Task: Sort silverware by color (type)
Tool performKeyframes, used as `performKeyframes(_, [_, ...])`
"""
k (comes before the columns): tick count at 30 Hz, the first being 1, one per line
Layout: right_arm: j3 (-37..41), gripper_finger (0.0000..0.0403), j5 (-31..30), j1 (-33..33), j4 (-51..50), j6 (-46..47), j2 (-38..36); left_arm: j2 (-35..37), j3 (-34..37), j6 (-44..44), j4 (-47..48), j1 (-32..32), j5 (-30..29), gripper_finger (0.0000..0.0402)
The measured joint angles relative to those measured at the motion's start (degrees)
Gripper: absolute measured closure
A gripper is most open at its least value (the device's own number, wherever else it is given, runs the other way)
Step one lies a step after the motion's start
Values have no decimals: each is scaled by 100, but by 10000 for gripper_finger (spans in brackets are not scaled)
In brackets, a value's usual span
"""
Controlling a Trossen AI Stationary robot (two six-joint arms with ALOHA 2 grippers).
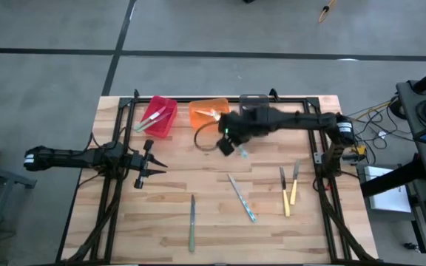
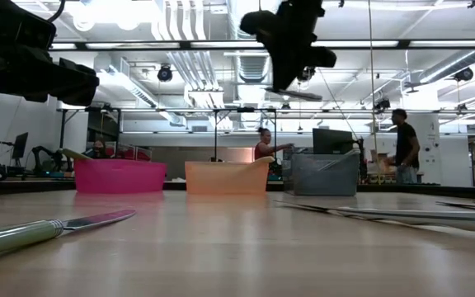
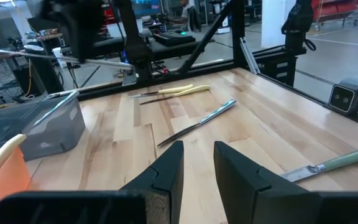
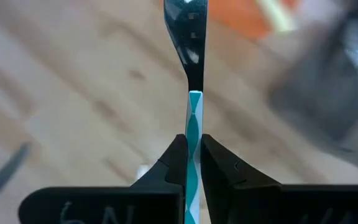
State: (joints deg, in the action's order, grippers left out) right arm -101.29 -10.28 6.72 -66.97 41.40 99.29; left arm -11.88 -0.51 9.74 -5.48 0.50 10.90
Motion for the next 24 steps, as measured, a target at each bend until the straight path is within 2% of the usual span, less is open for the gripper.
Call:
performKeyframes(3, [-212,388,63,400,-602,-144,0,0,0,0,0,0,0,331])
performKeyframes(8, [-313,388,509,1088,-1179,-372,-2,-4,0,10,2,0,0,331])
performKeyframes(17, [-254,388,1337,2221,-1309,-914,266,-4,0,22,4,1,-2,331])
performKeyframes(24, [-250,388,1784,2744,-1825,-1407,737,-9,0,26,10,0,-198,331])
